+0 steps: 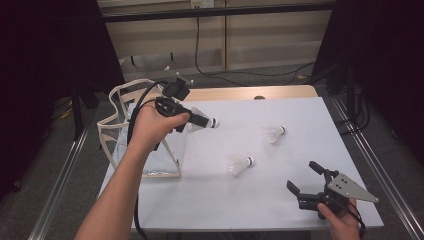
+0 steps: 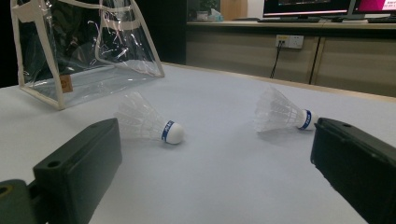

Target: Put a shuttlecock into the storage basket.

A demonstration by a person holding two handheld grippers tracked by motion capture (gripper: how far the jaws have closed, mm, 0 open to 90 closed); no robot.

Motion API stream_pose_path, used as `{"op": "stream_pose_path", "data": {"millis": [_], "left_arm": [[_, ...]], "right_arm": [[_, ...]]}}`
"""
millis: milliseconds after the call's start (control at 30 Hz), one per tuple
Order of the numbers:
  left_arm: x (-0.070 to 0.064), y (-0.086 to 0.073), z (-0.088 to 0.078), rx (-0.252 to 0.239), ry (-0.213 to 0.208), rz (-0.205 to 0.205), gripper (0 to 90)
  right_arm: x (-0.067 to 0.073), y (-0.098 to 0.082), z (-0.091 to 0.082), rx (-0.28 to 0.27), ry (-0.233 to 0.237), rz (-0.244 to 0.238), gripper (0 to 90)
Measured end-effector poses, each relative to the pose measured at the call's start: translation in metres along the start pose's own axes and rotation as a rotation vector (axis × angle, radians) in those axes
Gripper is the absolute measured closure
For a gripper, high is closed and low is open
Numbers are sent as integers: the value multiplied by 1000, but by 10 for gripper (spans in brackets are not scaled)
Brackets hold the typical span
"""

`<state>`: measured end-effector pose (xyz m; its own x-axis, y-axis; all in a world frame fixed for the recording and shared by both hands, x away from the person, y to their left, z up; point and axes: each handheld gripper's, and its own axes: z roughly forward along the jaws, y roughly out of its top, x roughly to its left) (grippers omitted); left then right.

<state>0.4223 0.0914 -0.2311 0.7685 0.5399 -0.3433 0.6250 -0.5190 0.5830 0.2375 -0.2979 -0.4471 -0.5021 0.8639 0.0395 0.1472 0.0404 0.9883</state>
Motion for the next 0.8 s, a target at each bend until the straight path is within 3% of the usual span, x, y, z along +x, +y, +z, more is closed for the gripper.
{"op": "stream_pose_path", "data": {"millis": [800], "left_arm": [[7,10,-10,-11,43,-14,897]], "right_arm": [[0,0,-1,1,-1,0,18]]}}
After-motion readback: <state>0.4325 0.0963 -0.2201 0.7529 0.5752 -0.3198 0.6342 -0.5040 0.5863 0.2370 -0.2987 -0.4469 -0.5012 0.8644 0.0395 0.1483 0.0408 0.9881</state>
